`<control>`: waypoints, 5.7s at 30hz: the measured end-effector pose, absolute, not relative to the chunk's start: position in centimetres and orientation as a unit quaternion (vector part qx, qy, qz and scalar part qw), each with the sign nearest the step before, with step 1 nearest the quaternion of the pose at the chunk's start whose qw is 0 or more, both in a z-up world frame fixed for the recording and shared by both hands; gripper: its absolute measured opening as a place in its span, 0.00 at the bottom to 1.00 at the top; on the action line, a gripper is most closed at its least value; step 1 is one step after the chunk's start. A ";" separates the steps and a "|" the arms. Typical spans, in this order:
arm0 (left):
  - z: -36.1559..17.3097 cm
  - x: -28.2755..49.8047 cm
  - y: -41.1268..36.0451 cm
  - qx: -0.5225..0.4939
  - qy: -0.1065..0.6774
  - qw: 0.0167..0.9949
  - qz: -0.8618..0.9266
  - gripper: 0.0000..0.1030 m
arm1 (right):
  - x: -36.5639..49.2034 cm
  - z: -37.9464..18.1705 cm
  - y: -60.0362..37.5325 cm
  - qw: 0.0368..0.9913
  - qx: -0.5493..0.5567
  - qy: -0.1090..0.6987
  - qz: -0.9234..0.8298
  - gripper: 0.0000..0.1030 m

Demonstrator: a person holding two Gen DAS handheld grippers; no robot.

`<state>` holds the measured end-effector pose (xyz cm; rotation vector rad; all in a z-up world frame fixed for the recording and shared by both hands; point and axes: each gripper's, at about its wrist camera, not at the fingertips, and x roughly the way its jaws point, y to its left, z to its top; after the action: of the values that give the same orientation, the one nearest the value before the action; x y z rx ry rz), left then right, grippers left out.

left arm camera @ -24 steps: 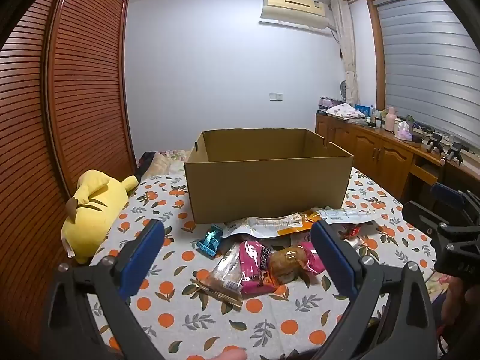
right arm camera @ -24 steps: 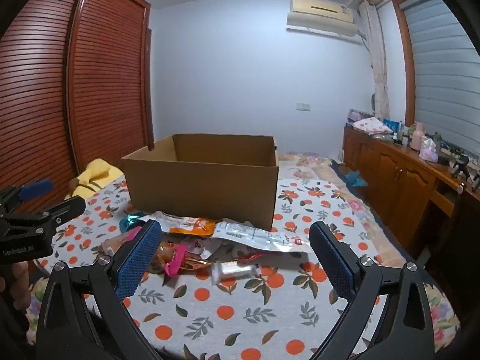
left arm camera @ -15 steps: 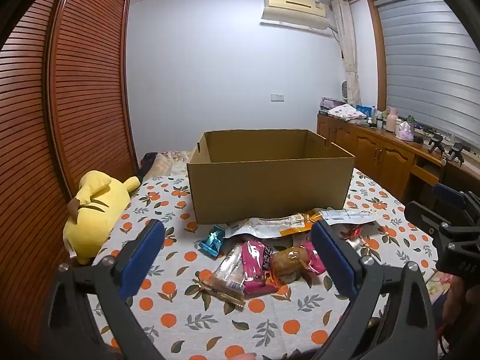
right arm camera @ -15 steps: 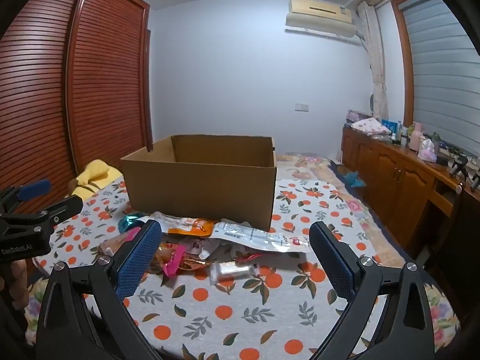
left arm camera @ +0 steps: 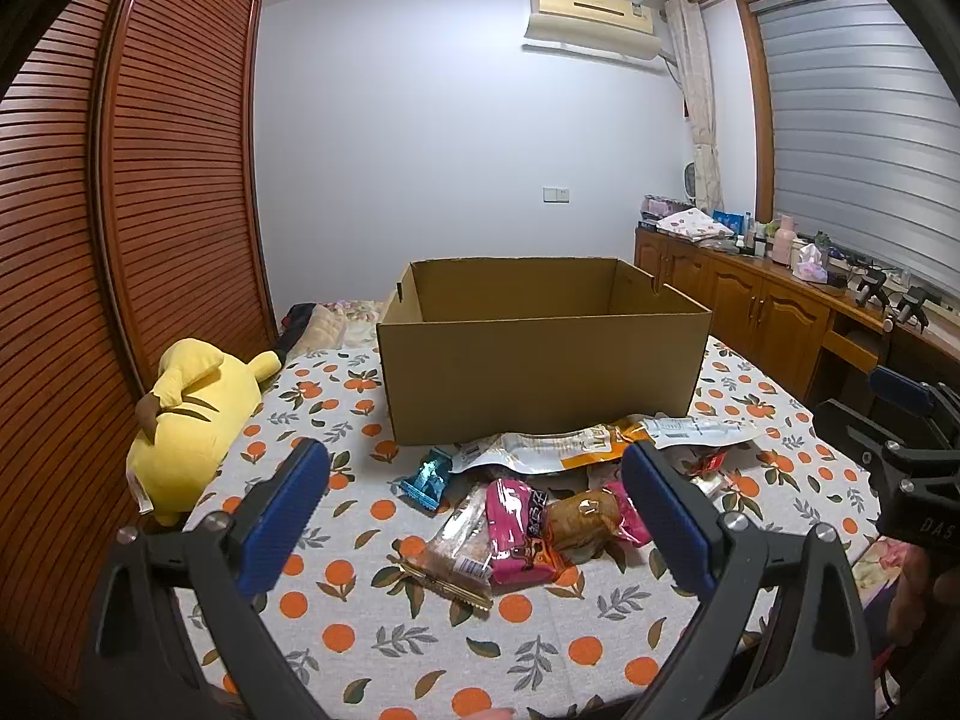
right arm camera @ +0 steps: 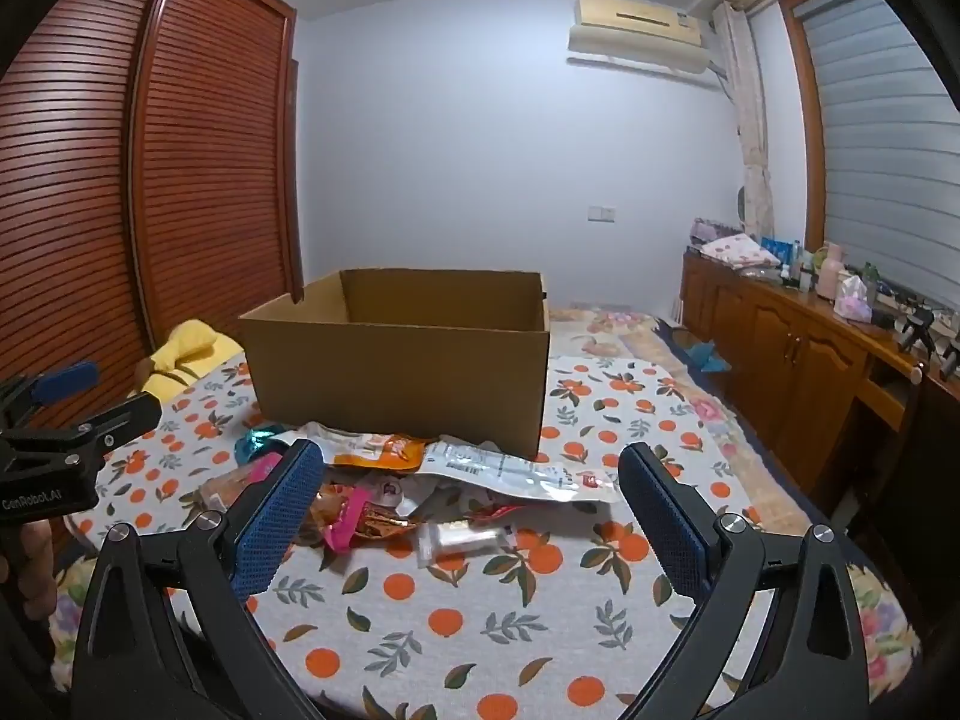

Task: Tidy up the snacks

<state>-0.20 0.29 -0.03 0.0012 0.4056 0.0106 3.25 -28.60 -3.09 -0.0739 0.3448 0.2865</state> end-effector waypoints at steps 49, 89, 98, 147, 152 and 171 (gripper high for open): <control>0.5 -0.6 0.4 -0.001 0.196 0.981 0.002 0.96 | 3.2 -3.1 -29.2 0.974 -0.033 0.172 0.143 0.98; -5.7 5.4 4.2 -0.029 0.316 0.947 -0.048 0.93 | 10.9 -6.9 -30.7 0.939 -0.089 0.260 0.205 0.95; -7.4 7.9 3.4 -0.014 0.365 0.928 -0.077 0.93 | 13.6 -8.0 -29.2 0.920 -0.131 0.290 0.230 0.92; -9.6 11.6 5.6 0.032 0.434 0.890 -0.137 0.43 | 19.6 -9.8 -27.2 0.861 -0.224 0.345 0.300 0.34; -9.7 11.3 5.5 0.032 0.435 0.890 -0.134 0.47 | 19.2 -9.6 -27.5 0.858 -0.229 0.346 0.303 0.31; -9.7 10.5 6.2 0.005 0.423 0.897 -0.129 0.41 | 20.5 -10.7 -25.6 0.838 -0.246 0.370 0.316 0.34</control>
<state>10.47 6.16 -9.68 0.0096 0.8753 -0.2675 20.49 -25.65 -10.66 -0.5211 0.7824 0.6693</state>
